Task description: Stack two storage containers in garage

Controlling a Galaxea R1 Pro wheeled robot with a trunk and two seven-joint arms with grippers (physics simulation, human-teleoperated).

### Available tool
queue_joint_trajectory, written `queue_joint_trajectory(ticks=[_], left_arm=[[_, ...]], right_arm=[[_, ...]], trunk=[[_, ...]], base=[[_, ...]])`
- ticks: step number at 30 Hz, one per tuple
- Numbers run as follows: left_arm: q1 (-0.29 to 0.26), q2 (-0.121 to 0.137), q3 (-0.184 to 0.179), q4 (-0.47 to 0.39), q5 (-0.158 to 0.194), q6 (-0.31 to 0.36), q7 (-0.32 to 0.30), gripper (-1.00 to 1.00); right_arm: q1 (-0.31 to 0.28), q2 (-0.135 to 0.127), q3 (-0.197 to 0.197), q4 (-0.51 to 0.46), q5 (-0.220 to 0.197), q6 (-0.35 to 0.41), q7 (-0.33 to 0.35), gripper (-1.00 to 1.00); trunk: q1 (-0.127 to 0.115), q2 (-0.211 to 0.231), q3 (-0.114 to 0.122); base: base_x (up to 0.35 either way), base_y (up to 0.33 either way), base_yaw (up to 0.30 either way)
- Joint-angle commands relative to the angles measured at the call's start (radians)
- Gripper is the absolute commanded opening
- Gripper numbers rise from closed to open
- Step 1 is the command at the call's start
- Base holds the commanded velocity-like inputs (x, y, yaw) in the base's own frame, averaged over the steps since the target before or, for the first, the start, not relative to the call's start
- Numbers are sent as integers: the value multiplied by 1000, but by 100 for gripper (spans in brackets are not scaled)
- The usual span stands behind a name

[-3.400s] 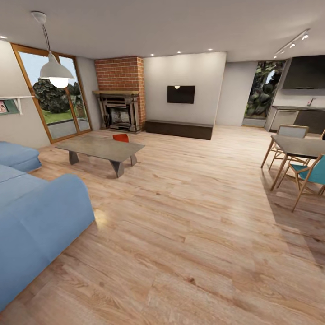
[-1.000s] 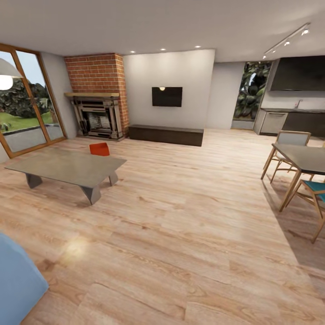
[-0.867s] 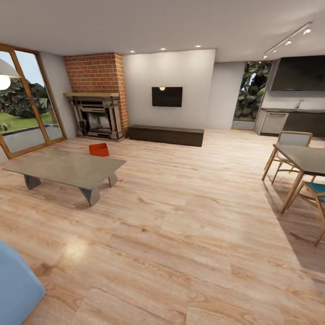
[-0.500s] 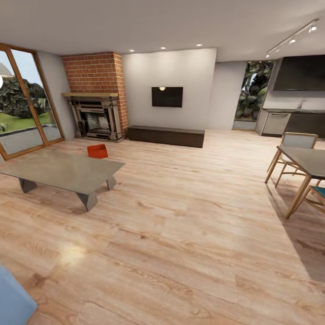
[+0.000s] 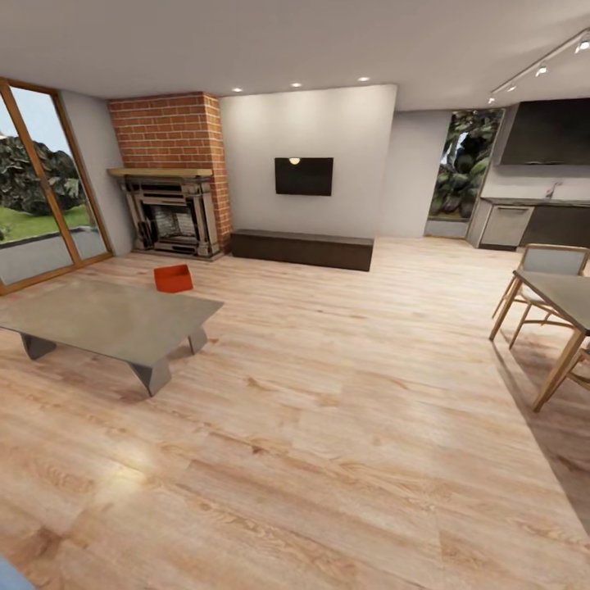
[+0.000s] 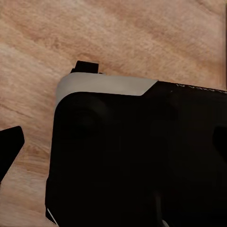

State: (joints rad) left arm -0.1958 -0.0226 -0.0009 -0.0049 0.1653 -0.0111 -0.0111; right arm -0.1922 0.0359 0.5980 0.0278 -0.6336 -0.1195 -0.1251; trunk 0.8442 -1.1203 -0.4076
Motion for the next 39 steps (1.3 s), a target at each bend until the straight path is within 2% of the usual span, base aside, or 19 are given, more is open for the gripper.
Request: queue_joint_trajectory(ticks=[1, 13, 39], left_arm=[[-1, 0, -1, 0, 8, -1, -1, 100], [-1, 0, -1, 1, 8, -1, -1, 100], [-1, 0, -1, 1, 8, -1, -1, 100]], right_arm=[[-1, 1, 8, 3, -8, -5, -1, 100], [-1, 1, 8, 3, -8, -5, -1, 100], [-1, 1, 8, 3, -14, -5, -1, 100]], trunk=[[1, -1, -1], [1, -1, -1], [1, -1, 20]], base=[[323, 0, 0], [323, 0, 0], [323, 0, 0]])
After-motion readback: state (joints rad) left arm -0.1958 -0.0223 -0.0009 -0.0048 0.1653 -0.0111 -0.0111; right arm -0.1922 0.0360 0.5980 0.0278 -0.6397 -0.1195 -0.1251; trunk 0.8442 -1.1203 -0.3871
